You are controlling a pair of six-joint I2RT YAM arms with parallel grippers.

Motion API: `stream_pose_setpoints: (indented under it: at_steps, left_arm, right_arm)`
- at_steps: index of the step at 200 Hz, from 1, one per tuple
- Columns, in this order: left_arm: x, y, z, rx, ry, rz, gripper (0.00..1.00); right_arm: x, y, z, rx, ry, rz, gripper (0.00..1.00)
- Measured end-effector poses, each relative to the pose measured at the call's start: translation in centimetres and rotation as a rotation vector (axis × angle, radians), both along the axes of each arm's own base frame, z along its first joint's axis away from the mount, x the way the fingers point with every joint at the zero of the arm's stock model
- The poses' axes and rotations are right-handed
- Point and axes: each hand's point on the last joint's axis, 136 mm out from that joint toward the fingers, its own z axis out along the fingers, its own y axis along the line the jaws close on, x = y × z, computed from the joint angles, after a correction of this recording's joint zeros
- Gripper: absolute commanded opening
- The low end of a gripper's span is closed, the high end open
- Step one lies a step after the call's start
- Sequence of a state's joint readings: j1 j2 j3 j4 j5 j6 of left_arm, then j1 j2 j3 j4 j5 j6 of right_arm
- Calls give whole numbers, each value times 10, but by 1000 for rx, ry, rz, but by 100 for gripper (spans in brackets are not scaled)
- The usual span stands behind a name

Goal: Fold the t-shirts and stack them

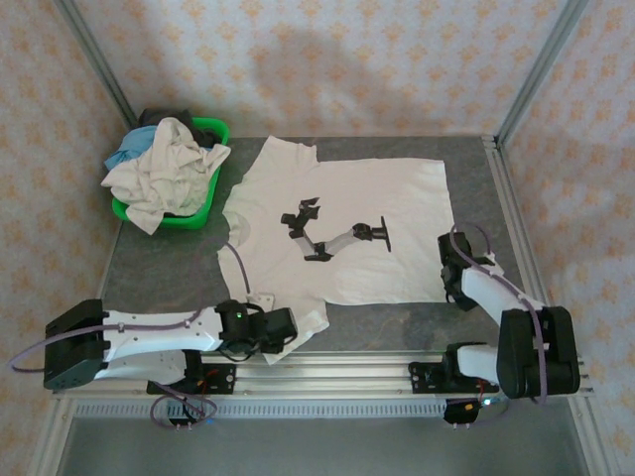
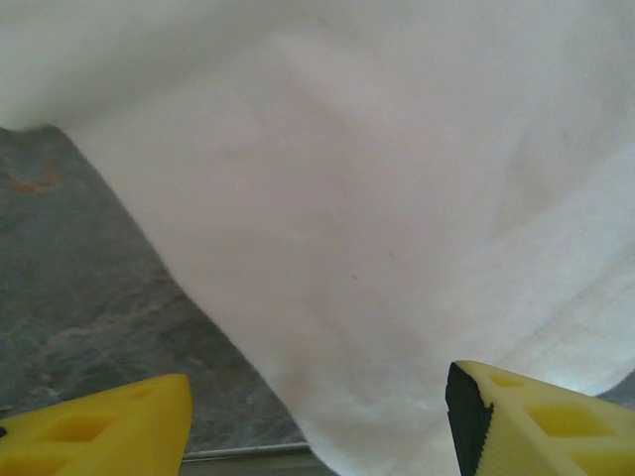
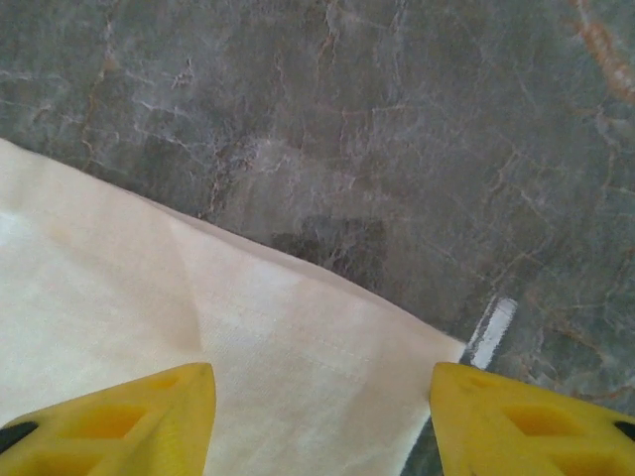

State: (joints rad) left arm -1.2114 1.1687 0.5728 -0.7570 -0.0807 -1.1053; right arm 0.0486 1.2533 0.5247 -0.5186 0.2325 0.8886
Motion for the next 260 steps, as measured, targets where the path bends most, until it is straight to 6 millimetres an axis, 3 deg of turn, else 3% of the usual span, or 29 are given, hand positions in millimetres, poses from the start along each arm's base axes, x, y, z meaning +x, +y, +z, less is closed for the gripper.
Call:
stream_pose_setpoints:
  at_steps: [23,54,78,110,142,180,224,260]
  left_arm:
    - [-8,-11,-8,8,19,-37,55]
    - [-15,-18,-19,22,44,-43,48]
    - [-15,-22,-19,4,40,-32,27]
    - [-15,-27,-16,-9,39,-39,0]
    - [-8,-29,1,15,24,-53,0]
    - [25,-18,40,-25,-45,7,0]
    - [80,10,92,-61,-163,100,0]
    - [135,23,122,-15,-215,137,0]
  right_arm:
    - [3,0,-4,4,4,0,59]
    - [7,0,-5,3,6,7,59]
    - [9,-1,-5,3,0,8,55]
    - [12,0,-5,10,-8,19,35]
    - [19,10,-3,66,-55,37,22]
    - [20,15,14,85,-105,76,0]
    - [30,13,58,64,-210,97,0]
    - [49,13,73,50,-205,122,0]
